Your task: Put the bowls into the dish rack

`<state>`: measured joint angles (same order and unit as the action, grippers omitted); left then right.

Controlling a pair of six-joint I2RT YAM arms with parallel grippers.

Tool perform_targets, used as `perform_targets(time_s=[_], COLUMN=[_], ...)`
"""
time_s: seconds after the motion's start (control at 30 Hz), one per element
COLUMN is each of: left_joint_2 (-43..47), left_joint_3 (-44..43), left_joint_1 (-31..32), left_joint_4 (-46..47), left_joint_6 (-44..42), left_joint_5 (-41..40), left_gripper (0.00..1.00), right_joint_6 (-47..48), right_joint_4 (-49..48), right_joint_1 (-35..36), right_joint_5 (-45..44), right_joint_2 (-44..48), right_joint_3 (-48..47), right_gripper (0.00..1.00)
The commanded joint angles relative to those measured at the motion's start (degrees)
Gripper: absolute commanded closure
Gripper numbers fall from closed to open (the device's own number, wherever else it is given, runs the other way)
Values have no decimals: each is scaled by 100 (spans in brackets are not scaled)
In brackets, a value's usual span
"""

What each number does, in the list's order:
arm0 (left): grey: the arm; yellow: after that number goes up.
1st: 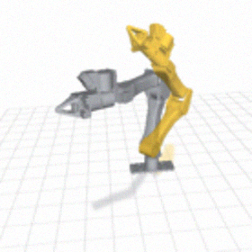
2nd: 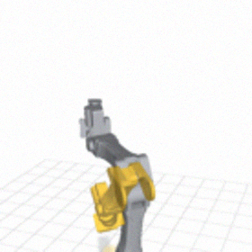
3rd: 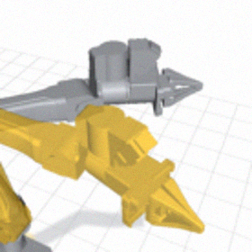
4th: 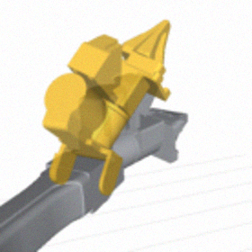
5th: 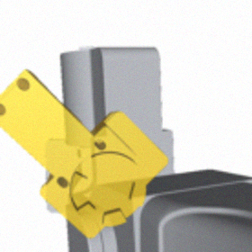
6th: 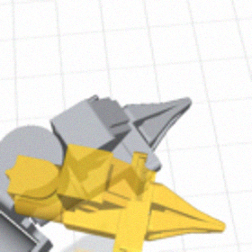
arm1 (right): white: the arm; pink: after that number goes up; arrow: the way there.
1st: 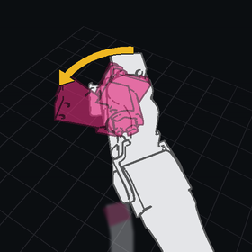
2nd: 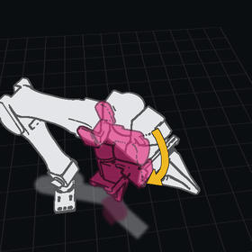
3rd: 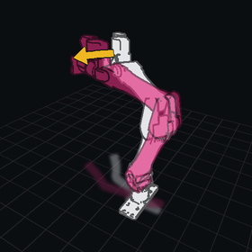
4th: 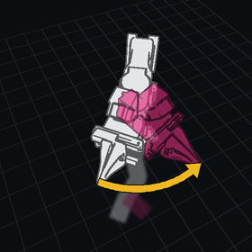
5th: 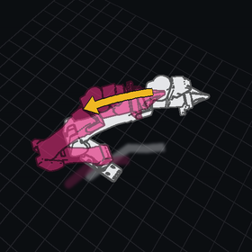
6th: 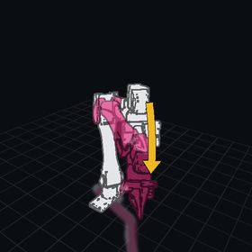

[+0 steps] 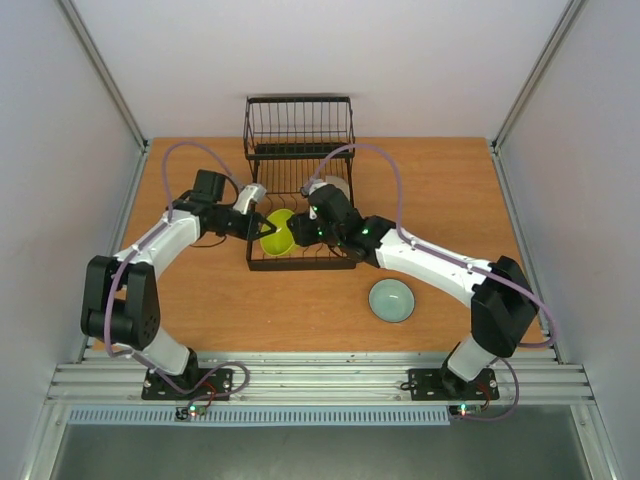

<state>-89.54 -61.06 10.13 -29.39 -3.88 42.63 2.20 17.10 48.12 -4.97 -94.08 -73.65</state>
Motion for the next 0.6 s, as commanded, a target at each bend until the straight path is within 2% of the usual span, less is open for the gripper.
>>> perform_targets(time_s=[0.0, 0.23, 0.37, 0.47, 0.57], left_joint_2=[-220, -255, -269, -298, -334], left_joint_3=[39, 218, 319, 348, 387], left_joint_1=[-239, -357, -376, -380, -388], left_joint_4=[548, 841, 1017, 1074, 1112], left_joint_6=[121, 91, 114, 103, 52], left_joint_5=[905, 1295, 1518, 1661, 1793], left_gripper=[100, 100, 100, 99, 100], right_joint_6=[-135, -597, -895, -1175, -1422], right_joint_4=[-584, -1498, -2100, -2737, -3337], right_joint_1=[-180, -389, -468, -517, -584], right_joint_5=[632, 1533, 2036, 2281, 2515], right_joint_2=[312, 591, 585, 641, 693], right_joint_3=[468, 1224, 1531, 1867, 2185], right_gripper=[45, 31, 28, 7, 5])
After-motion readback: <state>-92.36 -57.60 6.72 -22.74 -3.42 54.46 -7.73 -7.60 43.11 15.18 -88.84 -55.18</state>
